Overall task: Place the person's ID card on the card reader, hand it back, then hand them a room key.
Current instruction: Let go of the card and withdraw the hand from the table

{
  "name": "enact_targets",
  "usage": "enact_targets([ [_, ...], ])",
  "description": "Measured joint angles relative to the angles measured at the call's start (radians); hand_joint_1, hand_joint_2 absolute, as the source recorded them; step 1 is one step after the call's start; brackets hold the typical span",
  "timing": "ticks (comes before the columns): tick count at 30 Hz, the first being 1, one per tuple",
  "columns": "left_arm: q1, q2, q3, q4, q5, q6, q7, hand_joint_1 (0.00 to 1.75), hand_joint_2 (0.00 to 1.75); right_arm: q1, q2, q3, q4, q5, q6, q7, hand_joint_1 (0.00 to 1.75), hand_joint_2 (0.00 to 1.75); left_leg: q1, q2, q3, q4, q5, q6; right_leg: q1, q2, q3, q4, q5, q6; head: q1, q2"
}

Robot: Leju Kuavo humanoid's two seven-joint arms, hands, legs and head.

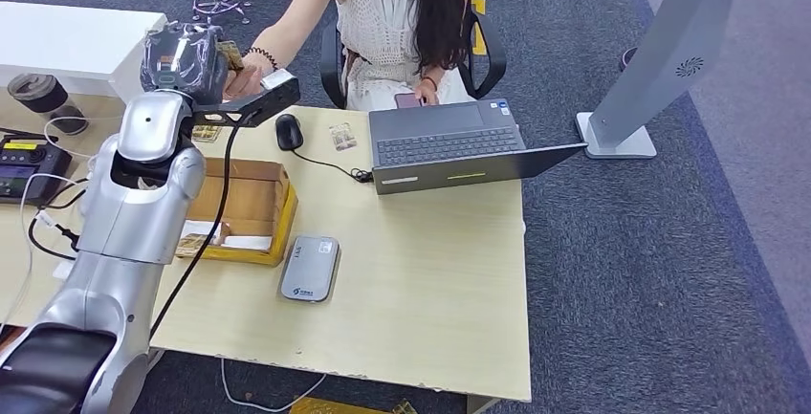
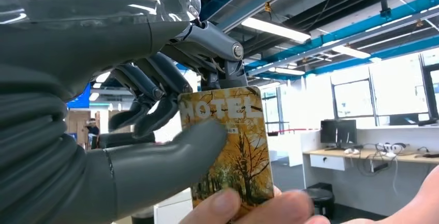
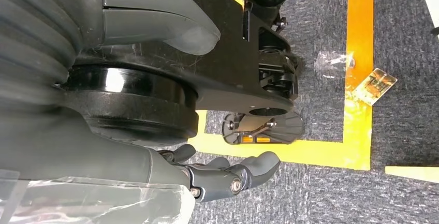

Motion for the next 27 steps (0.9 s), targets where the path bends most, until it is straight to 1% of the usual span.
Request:
enact_targets([
  [7, 0.008, 0.006, -0.004, 0.044, -0.003, 0.008, 0.008, 0.00, 1.75, 0.000, 0.000, -0.006, 0.000, 0.000, -0.003, 0.006, 0.00, 1.75, 0.000, 0.000, 0.000, 0.000, 0.000, 0.000, 0.000, 0.000, 0.000, 0.000, 0.000, 0.000, 0.000, 0.000],
  [14, 0.015, 0.006, -0.004, 0.053, 0.000, 0.006, 0.025, 0.00, 1.75, 0.000, 0.000, -0.006, 0.000, 0.001, 0.013, 0.008, 0.00, 1.75, 0.000, 0.000, 0.000, 0.000, 0.000, 0.000, 0.000, 0.000, 0.000, 0.000, 0.000, 0.000, 0.000, 0.000],
  [16, 0.028, 0.008, -0.004, 0.053, 0.013, 0.019, 0.026, 0.00, 1.75, 0.000, 0.000, -0.006, 0.000, 0.001, 0.015, 0.008, 0.00, 1.75, 0.000, 0.000, 0.000, 0.000, 0.000, 0.000, 0.000, 0.000, 0.000, 0.000, 0.000, 0.000, 0.000, 0.000],
  [18, 0.058, 0.014, -0.004, 0.041, 0.040, 0.050, 0.010, 0.00, 1.75, 0.000, 0.000, -0.009, 0.000, -0.001, 0.013, 0.008, 0.00, 1.75, 0.000, 0.000, 0.000, 0.000, 0.000, 0.000, 0.000, 0.000, 0.000, 0.000, 0.000, 0.000, 0.000, 0.000],
  [20, 0.112, 0.025, -0.004, 0.002, 0.071, 0.088, -0.021, 0.00, 1.75, 0.000, 0.000, -0.016, 0.000, -0.005, 0.008, 0.008, 0.00, 1.75, 0.000, 0.001, 0.000, -0.001, 0.000, 0.000, 0.000, 0.001, 0.000, 0.000, 0.000, 0.000, 0.000, 0.000],
  [23, 0.243, 0.056, 0.002, -0.112, 0.125, 0.150, -0.081, 0.00, 1.75, 0.001, 0.000, -0.034, 0.000, -0.025, -0.002, 0.003, 0.00, 1.75, 0.000, 0.002, 0.000, -0.001, -0.001, 0.000, 0.000, 0.003, 0.000, 0.000, -0.001, 0.000, 0.000, 0.000],
  [25, 0.373, 0.083, 0.018, -0.224, 0.175, 0.220, -0.134, 0.00, 1.75, 0.002, 0.000, -0.052, 0.000, -0.052, -0.004, -0.011, 0.00, 1.75, 0.000, 0.006, 0.001, -0.002, -0.002, 0.000, 0.000, 0.006, 0.000, 0.000, -0.001, 0.000, 0.000, 0.000],
  [27, 0.535, 0.105, 0.045, -0.355, 0.207, 0.311, -0.190, 0.00, 1.75, 0.004, 0.000, -0.075, -0.002, -0.079, -0.006, -0.030, 0.00, 1.75, 0.000, 0.009, 0.002, -0.002, -0.004, -0.001, 0.000, 0.009, -0.001, 0.000, -0.003, 0.000, 0.000, 0.000],
])
